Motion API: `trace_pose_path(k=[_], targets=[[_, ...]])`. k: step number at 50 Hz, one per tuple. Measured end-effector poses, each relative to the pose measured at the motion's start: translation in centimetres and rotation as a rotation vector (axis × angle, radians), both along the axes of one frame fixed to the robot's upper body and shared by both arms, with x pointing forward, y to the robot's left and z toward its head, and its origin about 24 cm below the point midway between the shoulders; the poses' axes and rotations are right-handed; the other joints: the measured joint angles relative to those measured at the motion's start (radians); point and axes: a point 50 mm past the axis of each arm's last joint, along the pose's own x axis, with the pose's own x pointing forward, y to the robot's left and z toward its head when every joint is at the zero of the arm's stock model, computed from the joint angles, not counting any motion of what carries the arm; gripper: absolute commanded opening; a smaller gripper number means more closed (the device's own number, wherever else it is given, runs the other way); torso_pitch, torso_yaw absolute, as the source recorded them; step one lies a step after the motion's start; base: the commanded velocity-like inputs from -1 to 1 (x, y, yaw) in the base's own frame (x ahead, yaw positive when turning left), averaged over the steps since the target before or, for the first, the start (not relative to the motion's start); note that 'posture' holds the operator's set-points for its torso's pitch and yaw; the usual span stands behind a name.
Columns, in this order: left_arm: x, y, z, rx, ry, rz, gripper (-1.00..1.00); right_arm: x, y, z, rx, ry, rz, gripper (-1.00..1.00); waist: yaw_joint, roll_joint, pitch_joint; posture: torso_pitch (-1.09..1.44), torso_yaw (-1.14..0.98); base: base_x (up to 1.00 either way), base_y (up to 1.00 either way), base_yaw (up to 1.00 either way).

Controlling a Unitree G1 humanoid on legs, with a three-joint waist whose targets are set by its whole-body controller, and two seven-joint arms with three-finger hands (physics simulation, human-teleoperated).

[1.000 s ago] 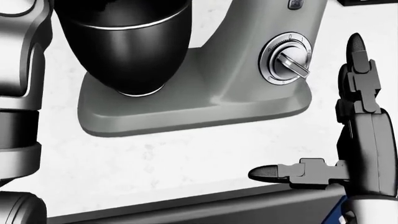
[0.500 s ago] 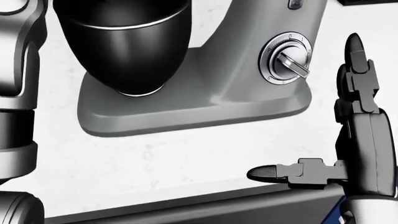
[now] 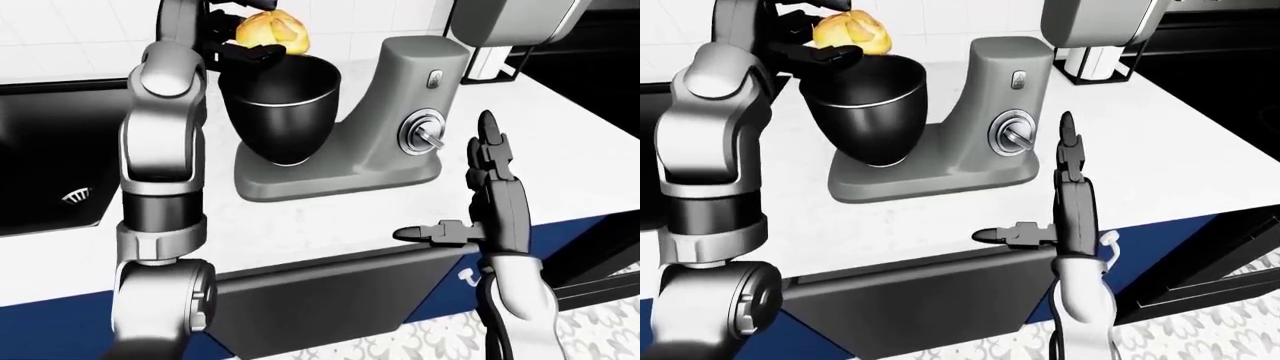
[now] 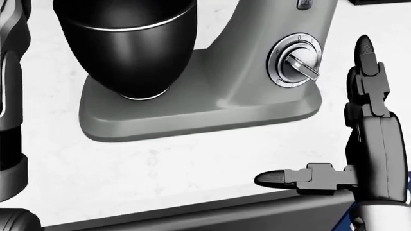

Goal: Place the bread in the stand mixer bowl.

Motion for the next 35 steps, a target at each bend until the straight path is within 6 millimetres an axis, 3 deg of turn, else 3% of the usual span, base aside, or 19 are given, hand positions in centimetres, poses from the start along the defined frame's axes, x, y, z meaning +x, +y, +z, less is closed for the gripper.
trace_pose_path(k=[3, 5, 6, 8, 35], targets=[[0.0, 0.0, 0.0, 0.001, 0.002, 0.000, -0.24, 0.0, 0.0, 0.0, 0.001, 0.001, 0.000, 1.00, 0.001, 0.000, 0.000, 0.00, 0.00, 0.00, 0.00, 0.00], [0.1, -0.1, -0.1, 0.003, 0.006, -0.001, -0.06, 0.1, -0.1, 0.0, 0.001, 0.001, 0.000, 1.00, 0.001, -0.001, -0.001, 0.00, 0.00, 0.00, 0.00, 0.00], [0.2, -0.1, -0.2, 0.004, 0.009, -0.001, 0.87, 0.1, -0.1, 0.0, 0.001, 0.001, 0.000, 1.00, 0.001, -0.001, -0.001, 0.00, 0.00, 0.00, 0.00, 0.00], [0.3, -0.1, -0.3, 0.005, 0.014, -0.003, 0.99, 0.1, -0.1, 0.0, 0.001, 0.000, 0.000, 1.00, 0.001, -0.001, 0.000, 0.00, 0.00, 0.00, 0.00, 0.00], [-0.1, 0.9, -0.8, -0.007, 0.017, 0.019, 1.00, -0.2, 0.1, 0.1, 0.001, -0.006, 0.003, 1.00, -0.001, 0.001, -0.001, 0.00, 0.00, 0.00, 0.00, 0.00]])
